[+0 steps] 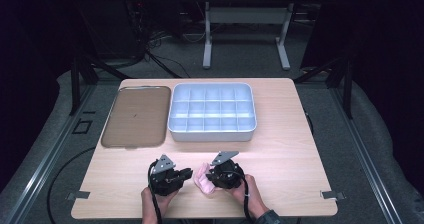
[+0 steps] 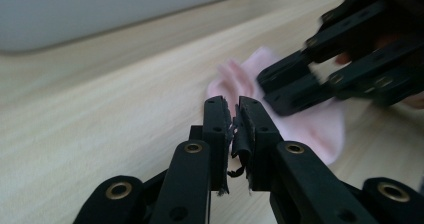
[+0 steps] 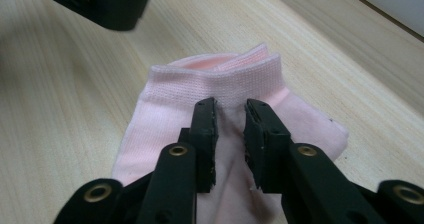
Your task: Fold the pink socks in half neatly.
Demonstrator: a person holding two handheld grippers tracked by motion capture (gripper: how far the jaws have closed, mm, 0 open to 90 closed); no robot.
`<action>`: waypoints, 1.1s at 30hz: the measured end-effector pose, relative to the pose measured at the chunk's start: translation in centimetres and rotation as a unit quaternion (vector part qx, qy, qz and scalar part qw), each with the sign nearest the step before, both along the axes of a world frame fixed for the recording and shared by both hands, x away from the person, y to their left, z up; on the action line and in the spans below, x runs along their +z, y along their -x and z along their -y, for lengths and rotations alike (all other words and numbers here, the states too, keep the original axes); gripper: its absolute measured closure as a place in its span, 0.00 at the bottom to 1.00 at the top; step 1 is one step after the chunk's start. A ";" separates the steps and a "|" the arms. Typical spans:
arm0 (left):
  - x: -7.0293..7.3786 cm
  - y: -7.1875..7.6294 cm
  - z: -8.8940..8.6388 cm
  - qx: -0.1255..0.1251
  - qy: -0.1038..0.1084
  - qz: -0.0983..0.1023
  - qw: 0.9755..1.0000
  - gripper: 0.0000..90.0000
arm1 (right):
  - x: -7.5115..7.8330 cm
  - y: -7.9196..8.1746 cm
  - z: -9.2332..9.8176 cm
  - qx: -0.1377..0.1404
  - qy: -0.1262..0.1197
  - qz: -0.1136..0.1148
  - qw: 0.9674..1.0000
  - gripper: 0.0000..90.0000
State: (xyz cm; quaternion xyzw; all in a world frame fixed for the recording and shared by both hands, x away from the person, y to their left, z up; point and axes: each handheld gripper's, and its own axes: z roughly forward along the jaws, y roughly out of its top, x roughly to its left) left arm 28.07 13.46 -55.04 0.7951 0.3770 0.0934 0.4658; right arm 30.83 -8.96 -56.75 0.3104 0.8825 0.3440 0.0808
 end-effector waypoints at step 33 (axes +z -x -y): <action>-2.4 -1.3 2.6 -0.069 -0.078 -0.022 0.994 0.97 | -0.7 1.5 4.2 -0.078 0.005 -0.001 0.997 0.48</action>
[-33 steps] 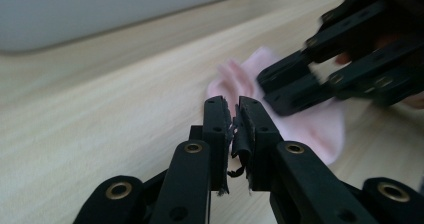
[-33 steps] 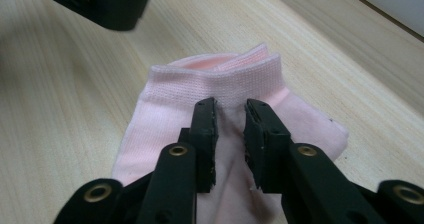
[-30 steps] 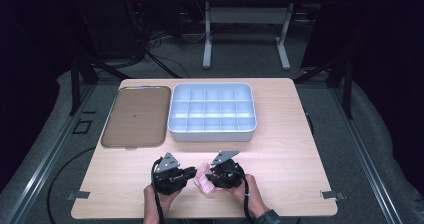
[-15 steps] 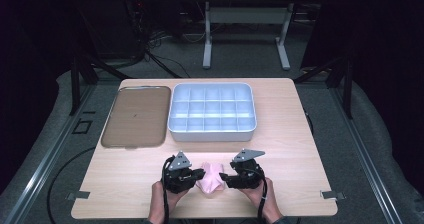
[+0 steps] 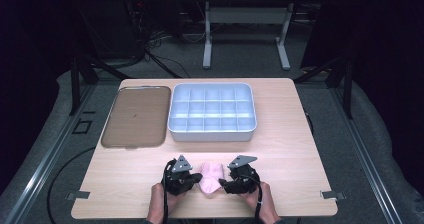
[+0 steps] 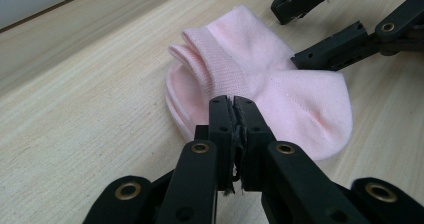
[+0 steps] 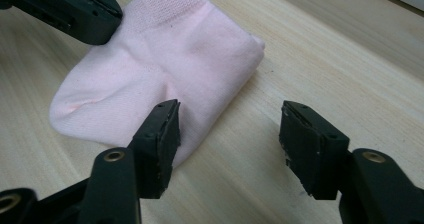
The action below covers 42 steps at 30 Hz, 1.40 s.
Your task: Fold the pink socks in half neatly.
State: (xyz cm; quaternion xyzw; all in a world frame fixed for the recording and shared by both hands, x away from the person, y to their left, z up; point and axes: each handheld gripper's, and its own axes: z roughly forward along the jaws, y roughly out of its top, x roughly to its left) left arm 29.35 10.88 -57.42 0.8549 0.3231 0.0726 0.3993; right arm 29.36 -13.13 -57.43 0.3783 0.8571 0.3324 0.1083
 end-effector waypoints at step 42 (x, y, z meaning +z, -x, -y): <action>-0.3 0.2 -0.2 0.008 0.009 -0.001 1.000 1.00 | 1.8 0.5 0.3 0.005 -0.080 -0.050 0.995 0.96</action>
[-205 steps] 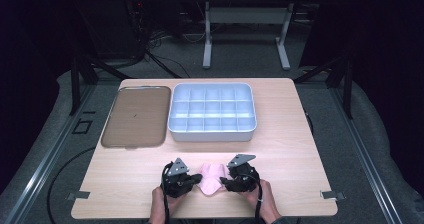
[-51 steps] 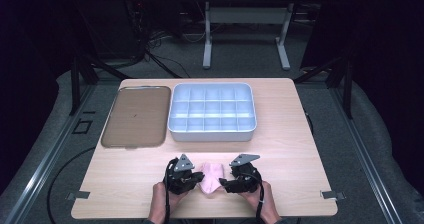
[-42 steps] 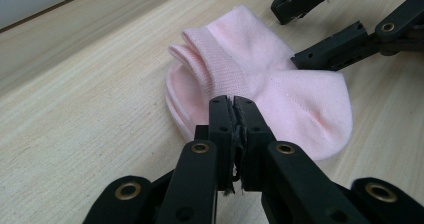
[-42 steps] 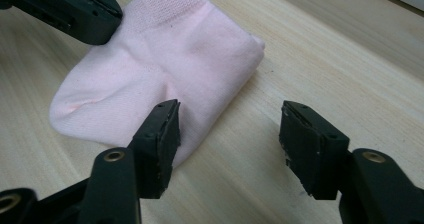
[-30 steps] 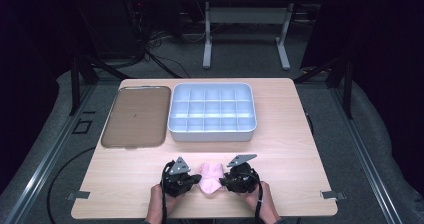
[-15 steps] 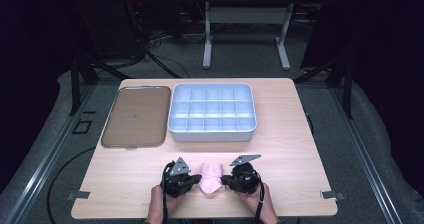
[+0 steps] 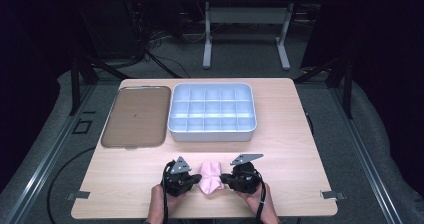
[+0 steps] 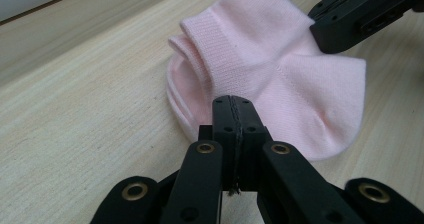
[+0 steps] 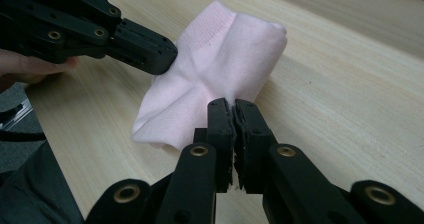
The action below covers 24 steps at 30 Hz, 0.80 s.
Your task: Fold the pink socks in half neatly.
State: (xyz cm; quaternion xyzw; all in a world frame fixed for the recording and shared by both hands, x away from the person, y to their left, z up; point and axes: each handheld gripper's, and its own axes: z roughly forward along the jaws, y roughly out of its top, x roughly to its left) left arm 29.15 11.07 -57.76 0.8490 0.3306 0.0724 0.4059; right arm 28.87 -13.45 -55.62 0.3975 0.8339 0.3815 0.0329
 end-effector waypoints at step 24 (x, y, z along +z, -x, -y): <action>0.1 0.0 0.1 0.003 0.000 -0.003 1.000 1.00 | 2.5 0.3 -2.3 0.024 0.021 0.032 0.999 0.96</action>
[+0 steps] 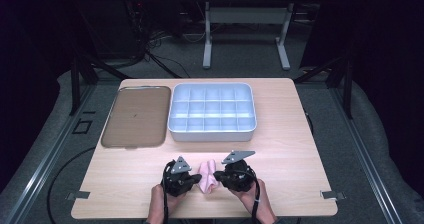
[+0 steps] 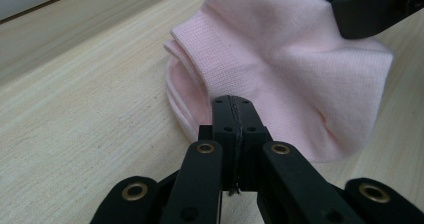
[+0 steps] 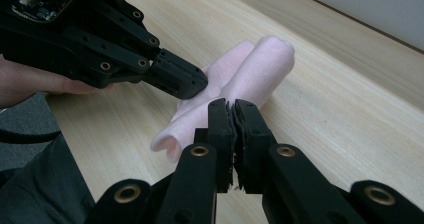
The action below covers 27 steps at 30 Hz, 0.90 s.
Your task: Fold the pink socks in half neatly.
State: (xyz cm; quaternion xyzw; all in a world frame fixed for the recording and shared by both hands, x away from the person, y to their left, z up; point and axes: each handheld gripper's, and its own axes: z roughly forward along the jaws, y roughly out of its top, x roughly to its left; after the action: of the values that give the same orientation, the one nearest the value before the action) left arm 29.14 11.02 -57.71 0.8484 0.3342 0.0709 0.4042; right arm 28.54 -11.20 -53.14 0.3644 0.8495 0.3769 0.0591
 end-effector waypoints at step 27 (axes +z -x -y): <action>0.0 0.3 0.0 0.016 0.009 0.009 1.000 0.97 | -2.4 -0.7 -2.8 0.029 0.011 -0.004 1.000 0.97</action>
State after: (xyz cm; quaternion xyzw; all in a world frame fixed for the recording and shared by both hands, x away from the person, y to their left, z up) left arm 28.81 11.03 -57.72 0.8386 0.3451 0.0818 0.4134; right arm 29.25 -8.36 -55.53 0.3407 0.8641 0.3673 0.0488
